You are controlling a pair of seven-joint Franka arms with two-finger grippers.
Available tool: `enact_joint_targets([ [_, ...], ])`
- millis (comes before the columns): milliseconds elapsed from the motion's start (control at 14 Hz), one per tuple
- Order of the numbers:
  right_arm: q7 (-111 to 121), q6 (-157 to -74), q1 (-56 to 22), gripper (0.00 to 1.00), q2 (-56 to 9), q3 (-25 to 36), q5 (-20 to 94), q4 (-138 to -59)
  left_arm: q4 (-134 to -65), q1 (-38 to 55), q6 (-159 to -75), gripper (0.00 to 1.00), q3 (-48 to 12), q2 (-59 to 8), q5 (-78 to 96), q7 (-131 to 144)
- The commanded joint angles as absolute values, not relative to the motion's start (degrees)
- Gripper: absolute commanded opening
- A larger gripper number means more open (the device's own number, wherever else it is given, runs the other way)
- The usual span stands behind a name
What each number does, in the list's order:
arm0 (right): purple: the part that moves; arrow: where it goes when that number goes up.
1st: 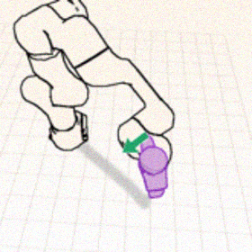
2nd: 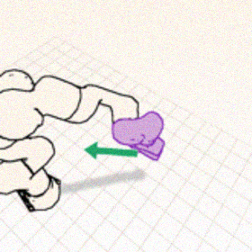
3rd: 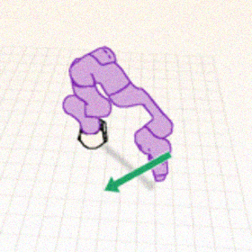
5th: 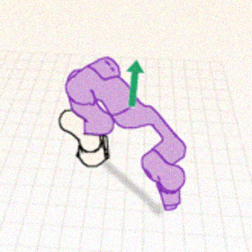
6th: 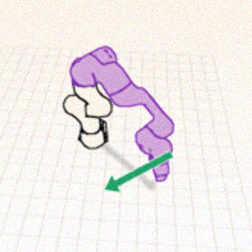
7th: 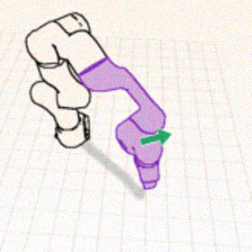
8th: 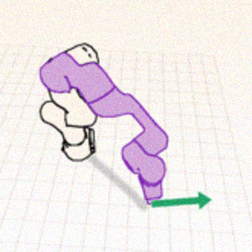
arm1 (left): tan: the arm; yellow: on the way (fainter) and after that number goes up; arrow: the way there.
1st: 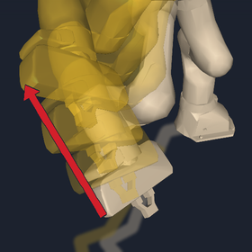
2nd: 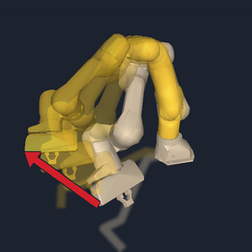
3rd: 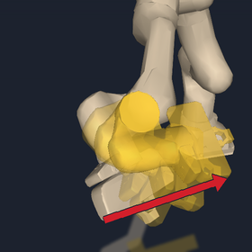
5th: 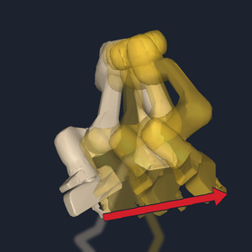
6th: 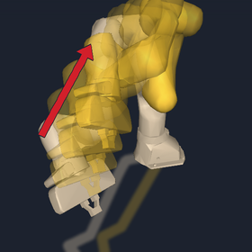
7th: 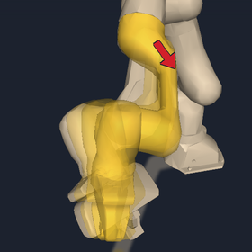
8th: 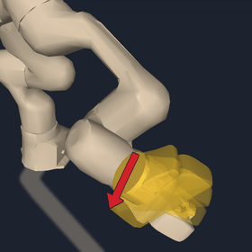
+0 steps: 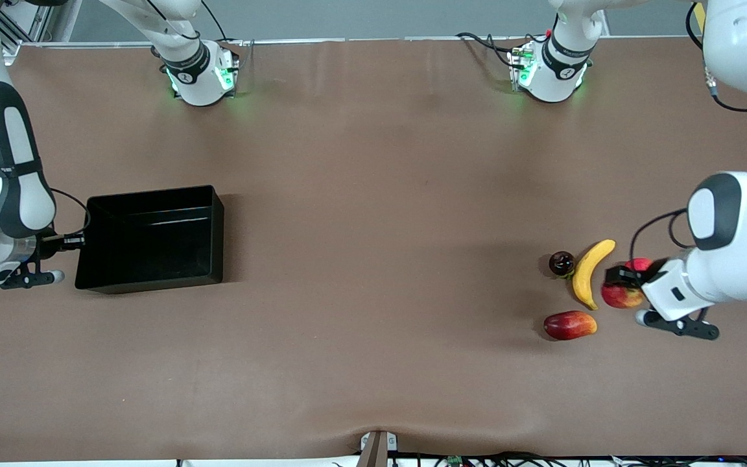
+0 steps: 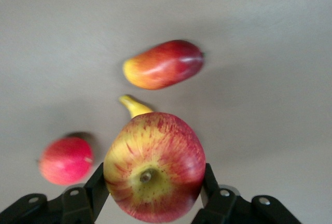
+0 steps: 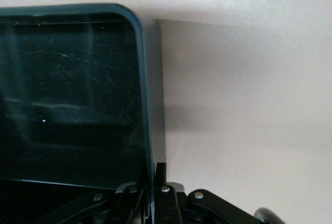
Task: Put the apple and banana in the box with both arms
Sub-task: 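Slide the box with the right gripper while the left gripper lifts the apple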
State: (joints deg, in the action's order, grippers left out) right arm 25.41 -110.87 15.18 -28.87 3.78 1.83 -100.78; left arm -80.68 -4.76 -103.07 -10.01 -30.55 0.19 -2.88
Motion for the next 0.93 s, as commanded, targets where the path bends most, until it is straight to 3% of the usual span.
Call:
enact_joint_targets([
  [0,25.67,-101.99,15.12,0.0,-28.04,3.08,8.58,-95.91,-82.35,-5.1,-101.87,0.0,-10.37,-30.06,2.46,8.83],
  [430,14.97,-90.71,6.52,0.0,-25.14,2.46,15.28,-93.16,-84.03,-6.59,-99.32,0.0,-12.04,-24.53,3.52,13.62],
  [860,-2.86,-91.66,-10.69,0.0,-24.69,2.37,20.29,-93.6,-82.79,-4.84,-99.14,0.0,-13.97,-24.96,2.46,11.08],
])
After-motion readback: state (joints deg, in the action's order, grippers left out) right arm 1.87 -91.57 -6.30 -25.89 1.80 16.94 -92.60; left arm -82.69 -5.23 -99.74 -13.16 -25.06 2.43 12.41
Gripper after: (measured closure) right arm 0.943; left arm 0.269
